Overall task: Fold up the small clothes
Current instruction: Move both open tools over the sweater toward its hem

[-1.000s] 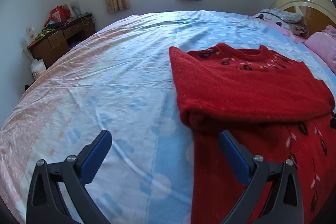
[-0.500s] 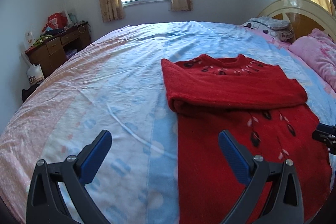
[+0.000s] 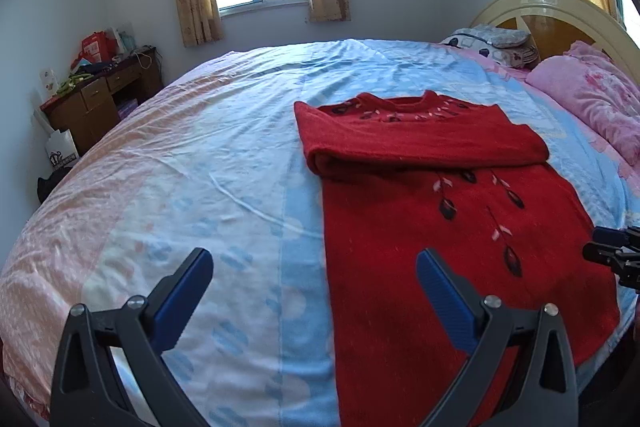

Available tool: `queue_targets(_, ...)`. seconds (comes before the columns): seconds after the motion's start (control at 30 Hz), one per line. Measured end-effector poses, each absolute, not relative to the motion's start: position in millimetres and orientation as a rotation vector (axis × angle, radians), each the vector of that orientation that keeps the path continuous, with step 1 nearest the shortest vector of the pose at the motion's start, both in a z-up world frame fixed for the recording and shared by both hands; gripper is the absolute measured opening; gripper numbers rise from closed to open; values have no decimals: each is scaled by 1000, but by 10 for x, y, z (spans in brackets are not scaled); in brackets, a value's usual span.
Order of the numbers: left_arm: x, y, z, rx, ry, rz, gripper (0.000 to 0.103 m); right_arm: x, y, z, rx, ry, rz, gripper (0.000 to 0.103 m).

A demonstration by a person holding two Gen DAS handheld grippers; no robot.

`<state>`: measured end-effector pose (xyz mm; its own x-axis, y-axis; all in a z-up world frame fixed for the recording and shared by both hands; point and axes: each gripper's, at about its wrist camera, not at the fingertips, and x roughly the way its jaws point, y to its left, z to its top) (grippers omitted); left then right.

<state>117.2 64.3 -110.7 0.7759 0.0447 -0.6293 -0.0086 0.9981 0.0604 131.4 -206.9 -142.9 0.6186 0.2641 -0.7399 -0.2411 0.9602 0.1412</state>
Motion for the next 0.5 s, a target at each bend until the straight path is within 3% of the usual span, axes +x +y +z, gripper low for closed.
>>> queue_targets(0.5, 639, 684, -1448, 41, 796, -48, 103, 809, -2151, -1562, 24, 919, 277, 59)
